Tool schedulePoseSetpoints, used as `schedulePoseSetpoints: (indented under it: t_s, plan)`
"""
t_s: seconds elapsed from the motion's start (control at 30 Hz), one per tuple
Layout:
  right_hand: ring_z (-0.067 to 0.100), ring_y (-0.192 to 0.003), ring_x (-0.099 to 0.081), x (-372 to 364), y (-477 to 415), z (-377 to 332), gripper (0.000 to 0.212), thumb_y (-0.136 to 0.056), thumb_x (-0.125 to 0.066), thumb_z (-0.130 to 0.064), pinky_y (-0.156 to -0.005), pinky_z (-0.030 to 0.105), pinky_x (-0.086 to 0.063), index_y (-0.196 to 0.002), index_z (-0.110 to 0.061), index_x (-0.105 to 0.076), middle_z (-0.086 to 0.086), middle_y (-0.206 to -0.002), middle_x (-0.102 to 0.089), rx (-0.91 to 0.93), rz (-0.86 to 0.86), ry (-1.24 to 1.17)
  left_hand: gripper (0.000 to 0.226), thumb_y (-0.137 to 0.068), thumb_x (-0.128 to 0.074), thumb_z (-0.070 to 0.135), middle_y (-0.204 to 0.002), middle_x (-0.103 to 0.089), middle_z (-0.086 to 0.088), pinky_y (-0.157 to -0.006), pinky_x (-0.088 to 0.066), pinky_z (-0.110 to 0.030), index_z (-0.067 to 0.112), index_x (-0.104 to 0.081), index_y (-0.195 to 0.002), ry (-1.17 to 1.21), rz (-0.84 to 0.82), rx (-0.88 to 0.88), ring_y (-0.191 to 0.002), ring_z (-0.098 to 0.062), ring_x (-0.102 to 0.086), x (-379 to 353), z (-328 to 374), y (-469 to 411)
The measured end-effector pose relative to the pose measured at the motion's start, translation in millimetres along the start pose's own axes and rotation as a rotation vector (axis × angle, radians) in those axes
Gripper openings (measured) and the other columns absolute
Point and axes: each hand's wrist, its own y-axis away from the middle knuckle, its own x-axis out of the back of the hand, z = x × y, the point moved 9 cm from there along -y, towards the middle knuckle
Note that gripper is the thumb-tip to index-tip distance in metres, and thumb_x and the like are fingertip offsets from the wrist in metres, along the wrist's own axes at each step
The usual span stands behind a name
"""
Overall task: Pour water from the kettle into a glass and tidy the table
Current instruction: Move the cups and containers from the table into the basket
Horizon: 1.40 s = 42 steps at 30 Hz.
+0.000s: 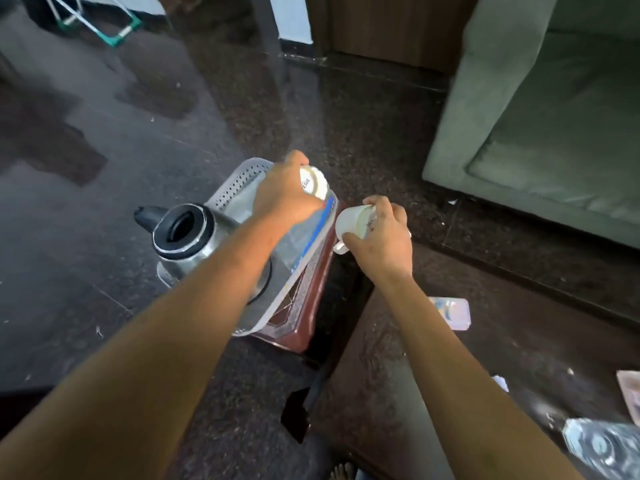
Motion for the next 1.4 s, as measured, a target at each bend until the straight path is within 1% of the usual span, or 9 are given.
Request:
schedulePoseSetpoints:
  t_s: [0.23, 0.37, 0.53, 0.63, 0.8, 0.97, 1.07, 1.23, 1.4]
  plan:
    - [0.028, -0.109, -0.051, -39, -36, -56, 0.062, -0.072, -0.067, -0.025, -0.087, 0.037, -0.047, -0.128, -0.028, -0.039, 0.003, -0.135, -0.036, 0.111, -0.163, 0.012, 0.065, -0.057, -0.083, 0.023, -0.105, -0.061, -0.004, -0.068, -0.041, -0.028, 0.027, -0.05, -0.113, -0.291, -0.278, -0.046, -0.087, -0.024, -0.055, 45, -21, -40]
    - [0.03, -0.109, -0.052, -69, -40, -71, 0.064, -0.072, -0.067, -0.024, -0.089, 0.04, -0.047, -0.129, -0.024, -0.038, 0.005, -0.135, -0.036, 0.146, -0.241, 0.049, 0.07, -0.057, -0.084, 0.019, -0.106, -0.059, -0.005, -0.07, -0.042, -0.029, 0.026, -0.048, -0.117, -0.36, -0.349, -0.06, -0.087, -0.023, -0.053, 58, -52, -44]
    - [0.03, -0.108, -0.053, -111, -36, -80, 0.064, -0.073, -0.067, -0.017, -0.085, 0.036, -0.046, -0.13, -0.024, -0.039, 0.006, -0.137, -0.033, 0.182, -0.335, 0.07, 0.07, -0.058, -0.085, 0.018, -0.103, -0.056, 0.0, -0.071, -0.038, -0.028, 0.025, -0.05, -0.119, -0.414, -0.388, -0.15, -0.087, -0.02, -0.051, 67, -83, -51]
    - [0.032, -0.108, -0.055, -133, -35, -83, 0.063, -0.075, -0.066, -0.014, -0.088, 0.038, -0.048, -0.131, -0.026, -0.038, 0.007, -0.138, -0.031, 0.18, -0.366, 0.105, 0.068, -0.058, -0.084, 0.017, -0.104, -0.06, 0.001, -0.075, -0.045, -0.031, 0.027, -0.051, -0.116, -0.404, -0.416, -0.202, -0.09, -0.02, -0.055, 67, -98, -57]
    - [0.034, -0.113, -0.051, -165, -43, -96, 0.065, -0.075, -0.069, -0.012, -0.091, 0.04, -0.046, -0.129, -0.028, -0.038, 0.009, -0.137, -0.034, 0.178, -0.392, 0.193, 0.067, -0.058, -0.081, 0.019, -0.106, -0.062, 0.002, -0.081, -0.048, -0.034, 0.033, -0.049, -0.115, -0.382, -0.436, -0.255, -0.094, -0.02, -0.057, 57, -125, -76]
    - [0.031, -0.109, -0.053, -188, -58, -97, 0.065, -0.072, -0.072, -0.011, -0.09, 0.037, -0.046, -0.126, -0.029, -0.041, 0.007, -0.13, -0.039, 0.144, -0.388, 0.266, 0.07, -0.057, -0.081, 0.023, -0.108, -0.055, 0.006, -0.074, -0.041, -0.029, 0.037, -0.048, -0.117, -0.396, -0.522, -0.35, -0.094, -0.015, -0.05, 35, -147, -91]
    - [0.029, -0.115, -0.049, -199, -62, -87, 0.067, -0.071, -0.074, -0.012, -0.091, 0.038, -0.046, -0.127, -0.03, -0.041, 0.006, -0.132, -0.039, 0.097, -0.394, 0.315, 0.066, -0.059, -0.081, 0.028, -0.11, -0.059, 0.002, -0.08, -0.047, -0.032, 0.034, -0.049, -0.116, -0.396, -0.553, -0.384, -0.097, -0.02, -0.055, 22, -161, -98]
    - [0.03, -0.114, -0.049, -211, -55, -71, 0.069, -0.071, -0.075, -0.011, -0.09, 0.039, -0.047, -0.128, -0.031, -0.041, 0.003, -0.132, -0.039, 0.059, -0.406, 0.367, 0.058, -0.067, -0.077, 0.029, -0.121, -0.058, -0.005, -0.085, -0.047, -0.033, 0.03, -0.05, -0.119, -0.41, -0.615, -0.395, -0.104, -0.025, -0.056, -6, -180, -101]
    - [0.031, -0.117, -0.047, -219, -57, -67, 0.068, -0.072, -0.075, -0.011, -0.093, 0.041, -0.046, -0.128, -0.03, -0.042, 0.003, -0.133, -0.039, 0.045, -0.396, 0.364, 0.059, -0.069, -0.076, 0.029, -0.121, -0.057, -0.006, -0.088, -0.047, -0.035, 0.026, -0.049, -0.122, -0.423, -0.669, -0.421, -0.108, -0.024, -0.054, -16, -181, -106]
